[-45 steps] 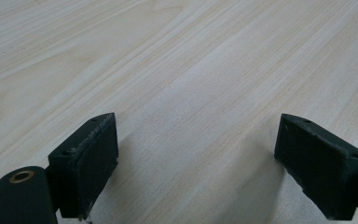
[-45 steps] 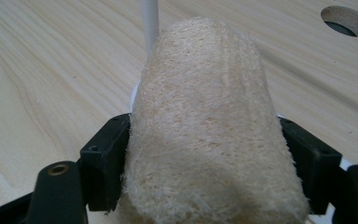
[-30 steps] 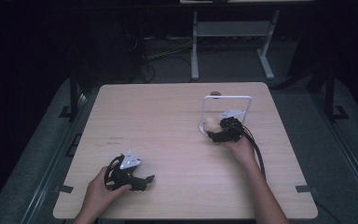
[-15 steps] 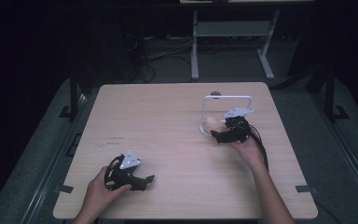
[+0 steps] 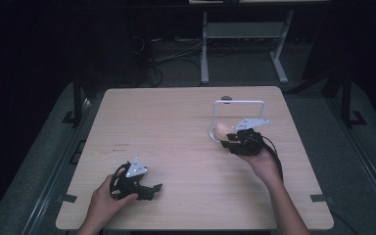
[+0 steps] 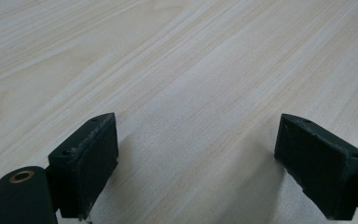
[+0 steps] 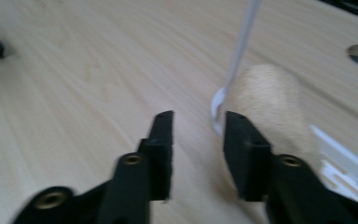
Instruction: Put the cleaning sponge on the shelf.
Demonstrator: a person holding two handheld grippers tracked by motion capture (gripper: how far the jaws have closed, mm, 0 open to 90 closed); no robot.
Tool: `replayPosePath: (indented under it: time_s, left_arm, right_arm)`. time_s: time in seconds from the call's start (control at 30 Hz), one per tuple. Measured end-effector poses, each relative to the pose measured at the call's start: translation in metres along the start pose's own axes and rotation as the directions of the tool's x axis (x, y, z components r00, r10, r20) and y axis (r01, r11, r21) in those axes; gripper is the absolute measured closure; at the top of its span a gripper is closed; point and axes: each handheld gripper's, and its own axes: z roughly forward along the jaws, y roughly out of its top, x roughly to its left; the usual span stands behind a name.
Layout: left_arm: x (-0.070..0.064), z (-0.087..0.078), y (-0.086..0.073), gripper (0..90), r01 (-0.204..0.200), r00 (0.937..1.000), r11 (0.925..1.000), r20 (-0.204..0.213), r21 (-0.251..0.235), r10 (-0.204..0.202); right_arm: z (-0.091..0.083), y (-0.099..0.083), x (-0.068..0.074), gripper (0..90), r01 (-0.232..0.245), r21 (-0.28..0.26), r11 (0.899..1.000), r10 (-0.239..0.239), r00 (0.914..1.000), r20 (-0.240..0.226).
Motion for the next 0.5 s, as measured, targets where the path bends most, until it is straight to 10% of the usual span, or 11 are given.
replayPosePath:
  time_s: [0.17, 0.5]
  left_arm:
    - [0.0, 0.0, 0.0, 12.8, 0.001, 1.0, 1.0, 0.001, 0.0, -0.001]
    - [0.0, 0.0, 0.0, 12.8, 0.001, 1.0, 1.0, 0.0, 0.0, -0.001]
  right_arm:
    - [0.012, -0.002, 0.008, 89.8, 0.031, 0.039, 0.999, -0.028, 0.9968, -0.075]
    - [0.033, -0.013, 0.01, 89.9, 0.032, 0.116, 0.993, -0.021, 0.9954, -0.093]
